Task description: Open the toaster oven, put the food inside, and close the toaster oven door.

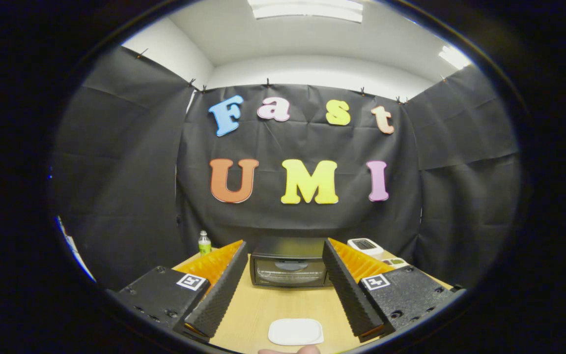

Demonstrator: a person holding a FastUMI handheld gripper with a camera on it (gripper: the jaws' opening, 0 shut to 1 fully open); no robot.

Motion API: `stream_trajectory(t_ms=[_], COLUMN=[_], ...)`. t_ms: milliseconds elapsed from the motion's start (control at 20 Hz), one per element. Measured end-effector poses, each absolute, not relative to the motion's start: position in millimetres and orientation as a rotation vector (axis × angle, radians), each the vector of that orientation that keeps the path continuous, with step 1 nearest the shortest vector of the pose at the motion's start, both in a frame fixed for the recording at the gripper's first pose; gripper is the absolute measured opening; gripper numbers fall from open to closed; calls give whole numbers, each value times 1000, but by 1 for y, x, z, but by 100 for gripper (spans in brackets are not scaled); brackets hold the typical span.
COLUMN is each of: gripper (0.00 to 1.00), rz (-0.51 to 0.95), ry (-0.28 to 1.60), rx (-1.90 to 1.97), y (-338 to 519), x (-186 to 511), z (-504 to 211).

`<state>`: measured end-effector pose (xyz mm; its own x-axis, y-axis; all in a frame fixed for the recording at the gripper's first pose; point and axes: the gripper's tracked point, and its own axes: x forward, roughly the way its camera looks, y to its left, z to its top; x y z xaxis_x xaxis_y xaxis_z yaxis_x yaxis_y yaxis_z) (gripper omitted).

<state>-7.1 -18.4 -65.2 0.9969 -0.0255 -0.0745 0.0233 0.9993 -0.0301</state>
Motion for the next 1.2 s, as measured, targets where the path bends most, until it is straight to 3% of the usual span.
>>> stream_trajectory(t_ms=[1200], gripper=[100], rz=[-64], ry=[83], rx=[-33], y=[-18], x=[4], z=[-73])
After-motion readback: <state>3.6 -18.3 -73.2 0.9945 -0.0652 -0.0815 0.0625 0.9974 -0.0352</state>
